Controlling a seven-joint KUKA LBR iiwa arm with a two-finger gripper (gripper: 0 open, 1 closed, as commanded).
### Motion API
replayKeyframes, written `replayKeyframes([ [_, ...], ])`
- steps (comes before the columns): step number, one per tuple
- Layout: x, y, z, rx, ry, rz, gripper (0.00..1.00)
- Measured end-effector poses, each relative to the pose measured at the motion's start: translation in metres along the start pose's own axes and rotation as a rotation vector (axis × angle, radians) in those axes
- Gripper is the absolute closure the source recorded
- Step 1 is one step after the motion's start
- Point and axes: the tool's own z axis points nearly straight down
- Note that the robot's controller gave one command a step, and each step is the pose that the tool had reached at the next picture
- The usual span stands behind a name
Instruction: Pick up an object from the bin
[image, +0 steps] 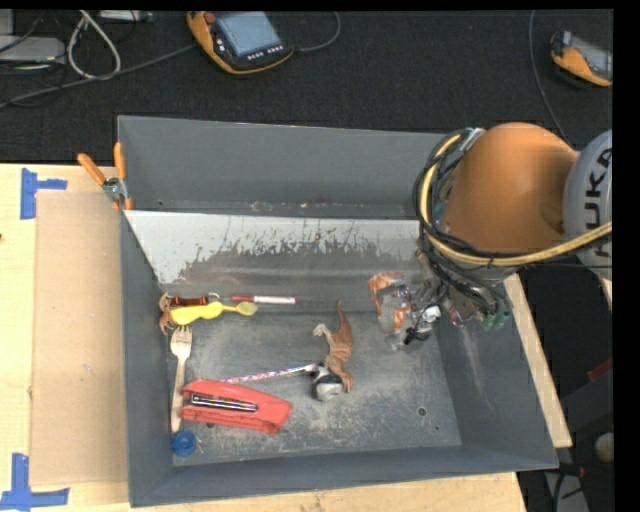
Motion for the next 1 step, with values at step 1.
replayKeyframes([
  [1,0.0004,0.0004,-0.0161,-0.001,0.001,0.0,1.0],
])
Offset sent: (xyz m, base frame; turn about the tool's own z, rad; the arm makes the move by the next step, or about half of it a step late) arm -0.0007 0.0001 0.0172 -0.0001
